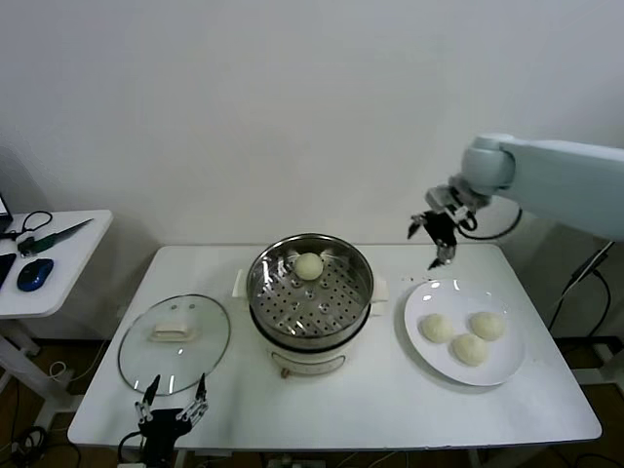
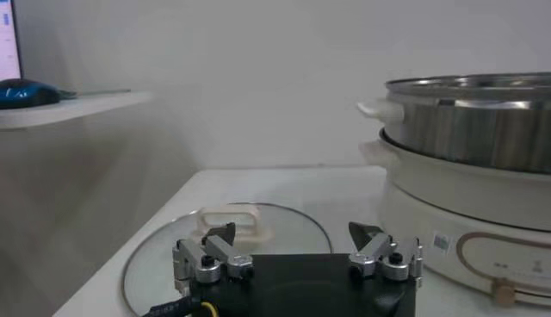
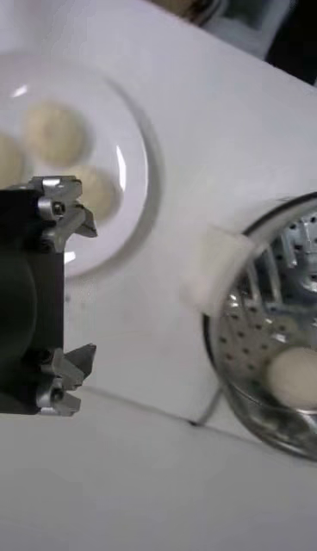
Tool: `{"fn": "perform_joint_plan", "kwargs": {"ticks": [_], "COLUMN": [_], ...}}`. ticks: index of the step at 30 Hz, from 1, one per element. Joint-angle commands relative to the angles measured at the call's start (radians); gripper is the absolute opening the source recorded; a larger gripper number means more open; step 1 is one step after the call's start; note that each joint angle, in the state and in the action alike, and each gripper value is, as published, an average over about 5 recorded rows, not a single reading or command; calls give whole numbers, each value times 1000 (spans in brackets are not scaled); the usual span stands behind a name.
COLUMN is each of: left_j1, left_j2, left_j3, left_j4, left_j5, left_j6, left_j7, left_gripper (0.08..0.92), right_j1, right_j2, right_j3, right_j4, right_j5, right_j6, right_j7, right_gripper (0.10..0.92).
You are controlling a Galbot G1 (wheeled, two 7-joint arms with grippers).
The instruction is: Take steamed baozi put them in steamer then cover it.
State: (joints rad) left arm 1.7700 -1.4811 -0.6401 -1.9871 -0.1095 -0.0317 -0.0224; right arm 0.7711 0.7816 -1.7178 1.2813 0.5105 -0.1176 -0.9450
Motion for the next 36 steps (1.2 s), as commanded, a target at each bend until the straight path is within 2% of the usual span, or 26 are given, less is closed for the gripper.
{"fn": "perform_joint_plan", "kwargs": {"ticks": [1, 11, 24, 31, 36], "left_j1": [2, 19, 27, 26, 25], "left_j2": [-2, -8, -16, -16, -17], "left_j3": [-2, -4, -2, -2, -1], "left_j4": [3, 8, 8, 7, 6], "left_j5": [-1, 15, 26, 28, 33], "left_j6": [-1, -11, -15, -15, -15], "left_j7": [0, -3, -5, -8, -9], "left_gripper": [823, 823, 823, 823, 823], "right_j1": [-264, -470, -569, -565, -515], "right_j2": [-147, -77, -29, -28, -43], "right_j3": [138, 313, 416, 440, 421], "right_j4": [41, -73, -137, -136, -111], "right_j5": [-57, -180, -221, -207, -182], "right_j6": [-191, -197, -213, -211, -201], "right_j7": [58, 76, 121, 120, 97], "right_gripper": [823, 823, 818, 686, 635]}}
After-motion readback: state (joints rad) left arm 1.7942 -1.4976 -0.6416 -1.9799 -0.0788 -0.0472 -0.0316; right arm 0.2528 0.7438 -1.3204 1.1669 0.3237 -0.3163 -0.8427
